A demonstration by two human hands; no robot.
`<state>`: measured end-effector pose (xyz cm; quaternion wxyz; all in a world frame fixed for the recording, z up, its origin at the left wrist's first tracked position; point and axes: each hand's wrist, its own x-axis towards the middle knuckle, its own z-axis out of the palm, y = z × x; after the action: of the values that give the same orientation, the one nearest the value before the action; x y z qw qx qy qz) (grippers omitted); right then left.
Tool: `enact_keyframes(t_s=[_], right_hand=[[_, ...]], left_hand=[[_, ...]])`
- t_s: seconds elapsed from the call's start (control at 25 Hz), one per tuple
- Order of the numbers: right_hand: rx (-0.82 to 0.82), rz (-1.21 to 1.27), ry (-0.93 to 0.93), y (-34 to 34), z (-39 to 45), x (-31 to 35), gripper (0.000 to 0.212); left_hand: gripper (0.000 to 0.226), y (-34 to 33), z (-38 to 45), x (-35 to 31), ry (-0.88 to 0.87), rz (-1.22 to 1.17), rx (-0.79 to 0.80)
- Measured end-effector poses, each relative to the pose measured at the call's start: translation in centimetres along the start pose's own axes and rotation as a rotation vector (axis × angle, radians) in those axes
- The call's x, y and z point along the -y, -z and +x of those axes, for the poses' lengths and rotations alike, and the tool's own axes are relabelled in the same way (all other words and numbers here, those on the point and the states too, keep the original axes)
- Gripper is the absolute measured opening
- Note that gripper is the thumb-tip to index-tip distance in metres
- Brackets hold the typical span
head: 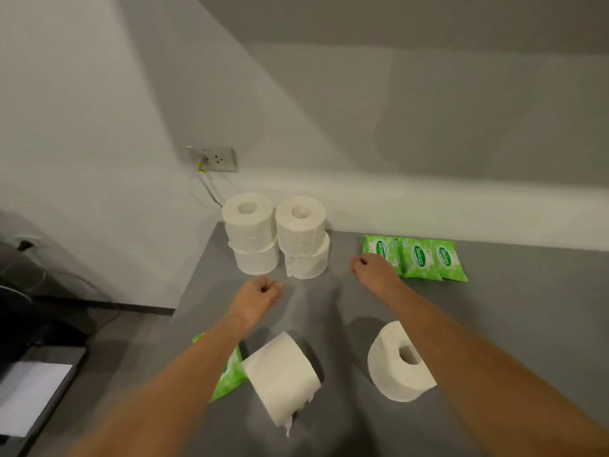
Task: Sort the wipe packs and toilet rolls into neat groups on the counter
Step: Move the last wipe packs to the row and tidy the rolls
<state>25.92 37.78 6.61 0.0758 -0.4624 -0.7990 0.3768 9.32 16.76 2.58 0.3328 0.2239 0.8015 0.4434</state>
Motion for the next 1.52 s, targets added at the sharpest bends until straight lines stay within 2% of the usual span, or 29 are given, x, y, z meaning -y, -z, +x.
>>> enact_keyframes(t_s=[0.2, 0.36, 0.6, 0.8, 1.04, 1.16, 1.28, 1.52], right_hand=[[0.090, -0.019, 0.122, -3.9, -2.5, 3.5, 0.042], [0.129, -0.052, 0.138, -6.0, -3.5, 4.7, 0.042], [0.143, -0.048, 0.113, -7.9, -4.1, 5.1, 0.044], [0.133, -0.068, 0.099, -8.2, -4.4, 5.1, 0.039], [0.127, -0.056, 0.076, -8.2, -4.4, 4.7, 0.036], [0.133, -0.038, 0.063, -8.1, -4.4, 4.7, 0.035], [0.159, -0.004, 0.047, -7.9, -4.1, 4.8, 0.032], [0.270, 0.053, 0.041, -7.3, -3.8, 4.8, 0.028]], left_hand=[[0.025, 3.9, -2.3, 3.4, 0.022, 0.123, -0.079], [0.022, 6.3, -3.8, 6.4, 0.041, 0.305, -0.144], [0.072, 8.3, -3.8, 10.9, 0.188, 0.531, -0.106], [0.084, 8.6, -2.8, 12.9, 0.205, 0.617, -0.030], [0.081, 9.3, -1.5, 12.4, 0.223, 0.518, 0.012], [0.067, 9.8, -1.1, 11.3, 0.208, 0.423, 0.006], [0.052, 9.8, -0.6, 9.1, 0.123, 0.386, -0.004], [0.039, 8.3, 0.2, 1.7, -0.126, 0.286, -0.047]])
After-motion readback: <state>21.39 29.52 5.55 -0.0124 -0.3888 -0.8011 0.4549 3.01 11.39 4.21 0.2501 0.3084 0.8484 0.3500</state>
